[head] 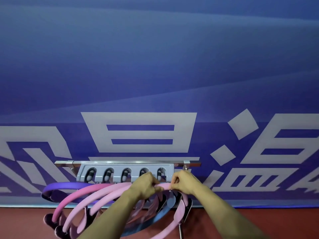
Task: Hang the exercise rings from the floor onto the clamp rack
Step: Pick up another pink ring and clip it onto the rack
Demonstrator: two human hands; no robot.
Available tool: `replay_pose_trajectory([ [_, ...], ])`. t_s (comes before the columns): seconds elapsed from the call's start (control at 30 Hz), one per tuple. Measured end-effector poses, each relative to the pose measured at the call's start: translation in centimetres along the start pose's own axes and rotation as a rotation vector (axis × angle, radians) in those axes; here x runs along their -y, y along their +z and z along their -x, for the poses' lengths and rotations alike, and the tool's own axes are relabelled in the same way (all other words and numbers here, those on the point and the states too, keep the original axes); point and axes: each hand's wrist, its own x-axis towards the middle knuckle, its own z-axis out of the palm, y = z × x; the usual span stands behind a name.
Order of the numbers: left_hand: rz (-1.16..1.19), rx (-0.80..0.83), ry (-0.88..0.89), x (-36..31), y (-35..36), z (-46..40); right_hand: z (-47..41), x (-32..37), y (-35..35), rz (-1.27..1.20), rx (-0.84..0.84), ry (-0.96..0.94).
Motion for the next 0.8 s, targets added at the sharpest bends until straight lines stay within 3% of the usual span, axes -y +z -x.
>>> replay_pose_trajectory([
  [0.33,0.188,0.064,-0.16,1.0,1.0,-0.3,0.2,-0.2,0.3,-0.052,0.07,0.011],
  [0.8,0.088,0.091,-0.206,0.0,0.8,0.1,1.2,0.0,0.2,-0.043,0.098,0.015],
])
